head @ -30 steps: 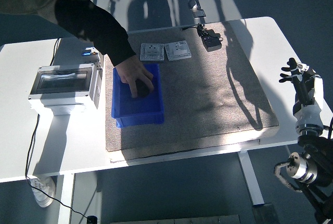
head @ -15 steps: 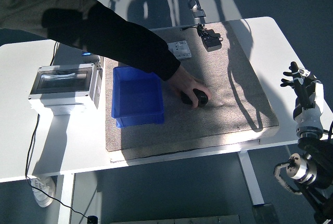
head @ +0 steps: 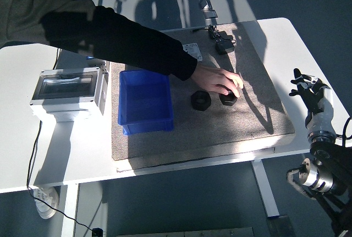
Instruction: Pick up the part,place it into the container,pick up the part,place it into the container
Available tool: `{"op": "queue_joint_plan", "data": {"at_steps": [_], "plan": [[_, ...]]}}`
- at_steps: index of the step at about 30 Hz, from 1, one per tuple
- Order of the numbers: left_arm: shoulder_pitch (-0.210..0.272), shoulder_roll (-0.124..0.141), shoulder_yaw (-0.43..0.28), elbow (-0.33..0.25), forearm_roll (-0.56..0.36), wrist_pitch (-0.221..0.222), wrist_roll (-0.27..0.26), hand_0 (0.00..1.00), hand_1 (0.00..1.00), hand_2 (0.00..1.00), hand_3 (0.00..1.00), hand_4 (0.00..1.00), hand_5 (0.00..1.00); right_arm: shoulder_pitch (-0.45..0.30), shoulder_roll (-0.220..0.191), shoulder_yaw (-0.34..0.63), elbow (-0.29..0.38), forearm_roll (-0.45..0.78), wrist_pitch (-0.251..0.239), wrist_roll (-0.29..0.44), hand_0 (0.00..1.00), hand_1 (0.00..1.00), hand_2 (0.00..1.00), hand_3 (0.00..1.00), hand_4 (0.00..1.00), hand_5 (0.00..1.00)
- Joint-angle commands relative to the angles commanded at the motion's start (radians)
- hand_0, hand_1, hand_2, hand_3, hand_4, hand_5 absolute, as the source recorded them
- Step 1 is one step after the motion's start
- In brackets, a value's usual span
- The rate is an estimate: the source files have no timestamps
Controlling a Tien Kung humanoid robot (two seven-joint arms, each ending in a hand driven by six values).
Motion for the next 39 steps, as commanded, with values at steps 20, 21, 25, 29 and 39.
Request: {"op": "queue_joint_plan", "data": {"at_steps": [20,21,25,29,39], "plan": [[-0.003,0.0,-0.007,0.0,0.003,0.003,-0.001,0.707,0.708,0.691,0.524,0.826,0.998,0.205,-0.036,-0.188,-0.015,-0.706,0.189,-0.597,0.566,0.493,0.765,0.753,0.83,0.339],[-0.004,0.0,-0.008,0.0,0.005,0.003,-0.001,0.707,0.707,0.691,0.523,0.83,0.998,0.226,-0.027,-0.209,-0.037,-0.742,0.206,-0.62,0.553,0.525,0.832,0.857,0.871,0.331],[-0.007,-0.001,-0.007,0.0,0.003,0.005,-0.003,0.707,0.707,0.691,0.523,0.83,0.998,0.315,0.012,-0.296,-0.13,-0.901,0.243,-0.707,0.553,0.525,0.832,0.857,0.871,0.331],[-0.007,0.001,-0.008,0.0,0.0,0.005,-0.003,0.707,0.708,0.691,0.523,0.83,0.998,0.365,0.027,-0.354,-0.174,-1.051,0.271,-0.749,0.538,0.501,0.823,0.863,0.86,0.314],[-0.009,0.005,-0.011,0.0,0.002,0.005,-0.004,0.707,0.708,0.691,0.52,0.832,0.998,0.423,0.048,-0.448,-0.242,-1.247,0.298,-0.749,0.536,0.485,0.8,0.845,0.87,0.322]]}}
